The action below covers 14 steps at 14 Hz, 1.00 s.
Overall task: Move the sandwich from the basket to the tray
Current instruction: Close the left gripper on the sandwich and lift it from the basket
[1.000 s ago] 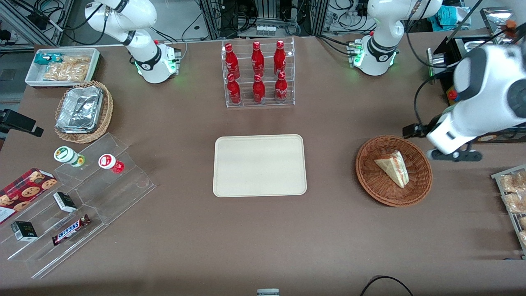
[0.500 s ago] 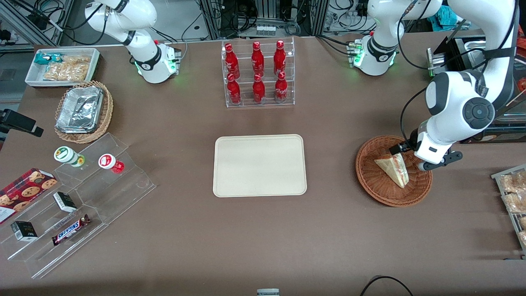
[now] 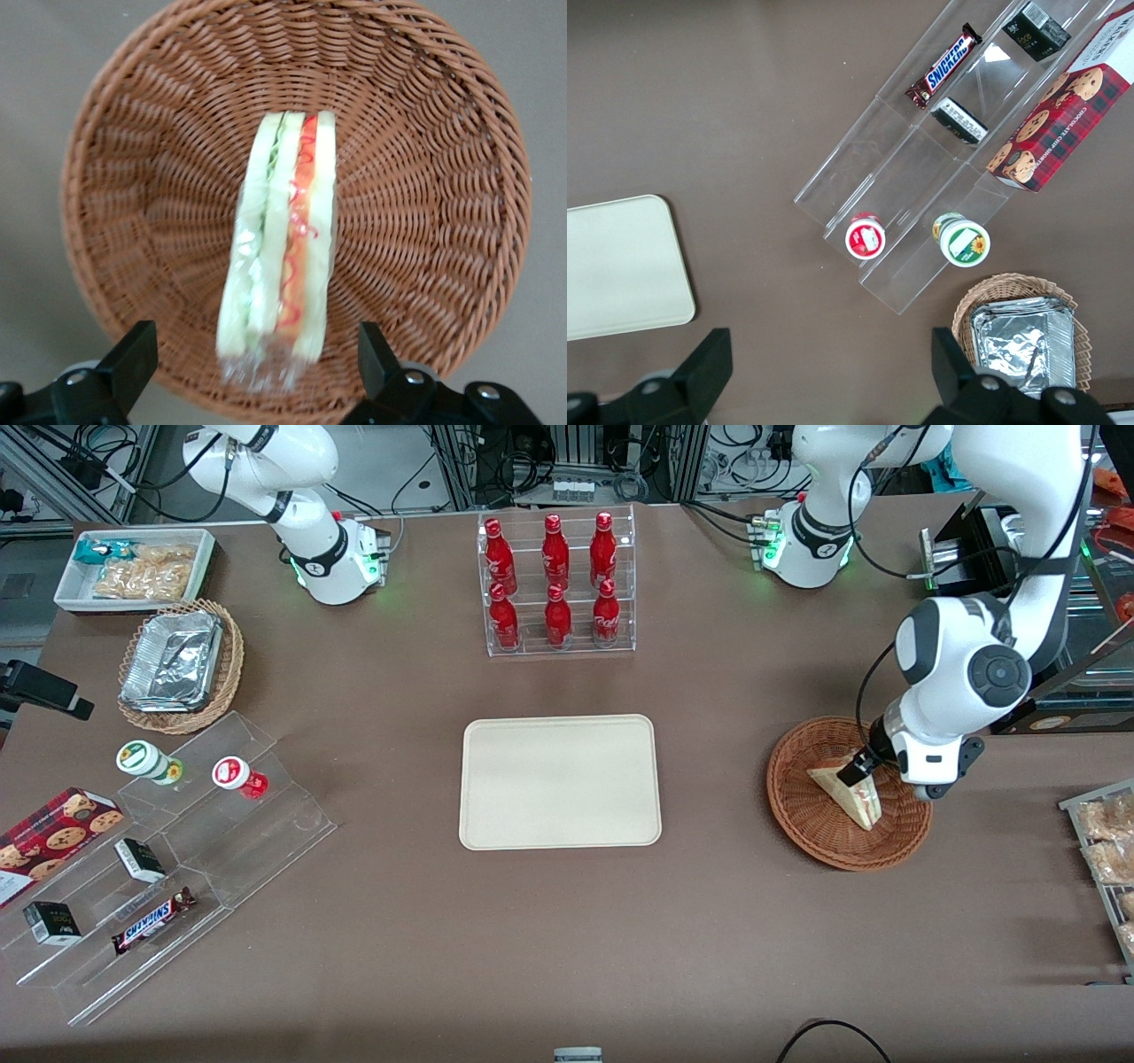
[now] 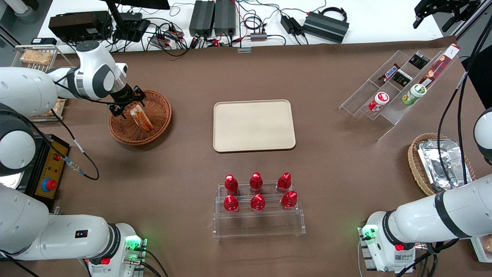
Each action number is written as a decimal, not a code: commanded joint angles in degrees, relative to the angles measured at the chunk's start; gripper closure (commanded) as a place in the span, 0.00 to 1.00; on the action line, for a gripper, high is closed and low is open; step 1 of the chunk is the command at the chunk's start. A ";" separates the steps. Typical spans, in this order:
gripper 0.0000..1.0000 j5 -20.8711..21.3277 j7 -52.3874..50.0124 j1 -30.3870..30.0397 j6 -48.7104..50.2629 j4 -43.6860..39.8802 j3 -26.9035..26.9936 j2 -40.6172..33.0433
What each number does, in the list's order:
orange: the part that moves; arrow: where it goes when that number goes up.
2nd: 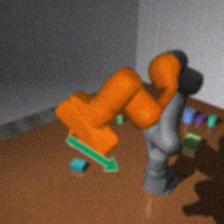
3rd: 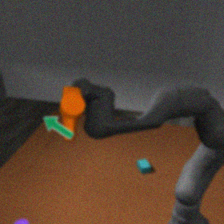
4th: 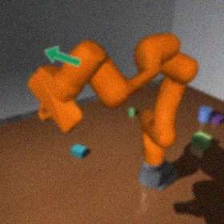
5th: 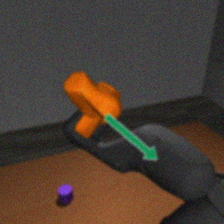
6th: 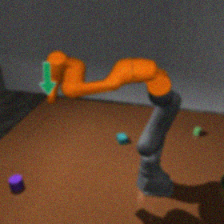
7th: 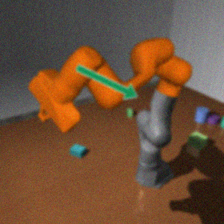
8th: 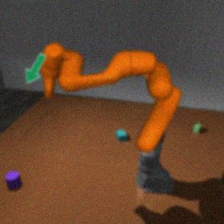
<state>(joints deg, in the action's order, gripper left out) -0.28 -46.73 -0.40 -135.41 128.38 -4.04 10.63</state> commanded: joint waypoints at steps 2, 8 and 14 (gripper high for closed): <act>0.36 -0.33 -2.57 -0.13 -4.24 -0.15 -0.09 3.95; 0.95 0.02 2.32 0.49 3.45 -3.20 -0.26 0.18; 0.95 -0.42 22.03 8.38 25.09 -27.52 -7.02 9.38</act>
<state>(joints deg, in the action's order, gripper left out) -0.43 -29.11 4.92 -114.45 110.21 -9.66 13.34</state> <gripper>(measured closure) 0.819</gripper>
